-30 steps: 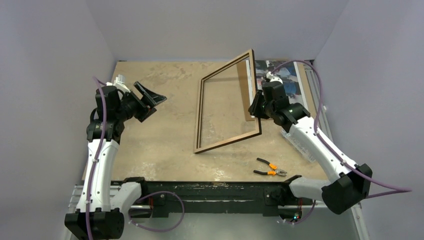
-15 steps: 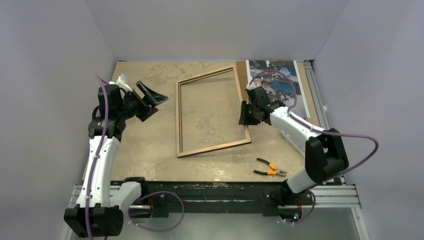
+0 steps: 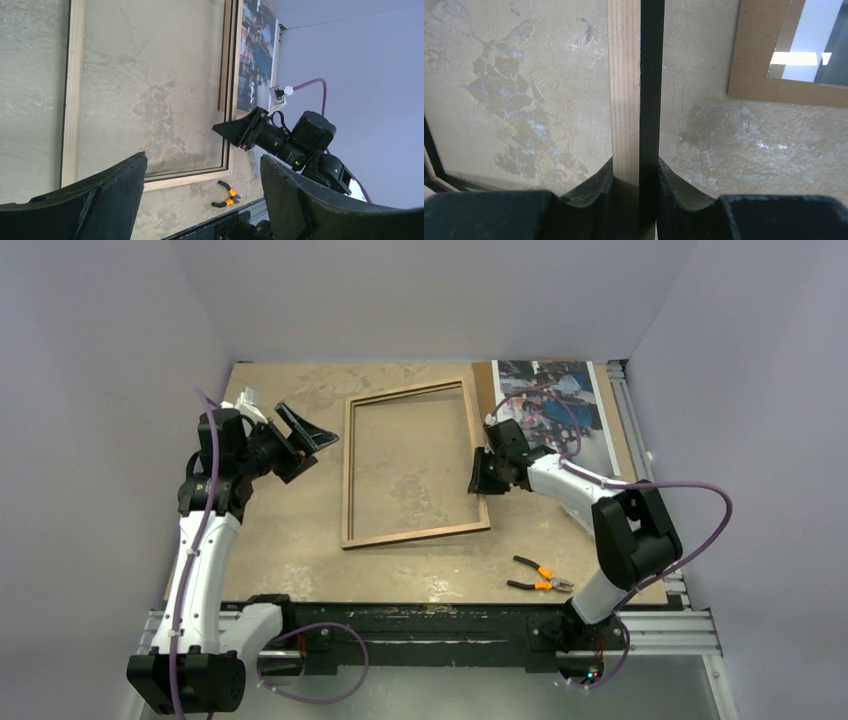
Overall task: Put the photo into the frame
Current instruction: Turn over the photo frame at the center of the board.
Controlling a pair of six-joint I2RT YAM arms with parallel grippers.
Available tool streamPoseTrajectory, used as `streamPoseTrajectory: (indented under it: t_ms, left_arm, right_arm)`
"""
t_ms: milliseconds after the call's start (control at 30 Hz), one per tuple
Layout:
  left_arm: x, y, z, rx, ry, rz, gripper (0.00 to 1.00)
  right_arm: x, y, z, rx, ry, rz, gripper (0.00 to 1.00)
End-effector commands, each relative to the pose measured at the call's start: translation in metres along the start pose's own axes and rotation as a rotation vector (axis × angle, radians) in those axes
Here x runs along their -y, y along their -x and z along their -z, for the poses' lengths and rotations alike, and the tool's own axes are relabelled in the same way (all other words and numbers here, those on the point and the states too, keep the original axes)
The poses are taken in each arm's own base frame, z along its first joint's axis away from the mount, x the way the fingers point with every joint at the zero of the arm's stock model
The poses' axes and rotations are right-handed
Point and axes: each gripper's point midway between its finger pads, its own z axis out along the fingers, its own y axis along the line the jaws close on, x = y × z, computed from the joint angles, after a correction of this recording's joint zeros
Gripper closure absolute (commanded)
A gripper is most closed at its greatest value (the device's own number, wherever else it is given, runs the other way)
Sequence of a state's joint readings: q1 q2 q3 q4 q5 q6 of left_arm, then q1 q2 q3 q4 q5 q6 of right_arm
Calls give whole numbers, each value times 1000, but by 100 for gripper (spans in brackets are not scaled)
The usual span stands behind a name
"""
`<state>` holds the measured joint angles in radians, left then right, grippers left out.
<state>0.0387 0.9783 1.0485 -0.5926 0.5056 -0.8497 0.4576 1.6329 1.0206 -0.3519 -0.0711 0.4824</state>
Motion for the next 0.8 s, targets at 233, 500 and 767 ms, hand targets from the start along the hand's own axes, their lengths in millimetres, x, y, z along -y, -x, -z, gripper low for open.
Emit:
streamPoseTrajectory:
  t_ms: [233, 500, 767]
  left_arm:
    - [7, 1, 2, 3, -23, -40, 19]
    - [6, 1, 1, 1, -19, -38, 19]
    - [5, 0, 3, -2, -11, -42, 19]
  right_arm:
    - [-10, 3, -21, 52, -17, 13, 100]
    - [-28, 4, -36, 52, -72, 99, 100]
    - [-41, -3, -44, 38, -104, 136, 99]
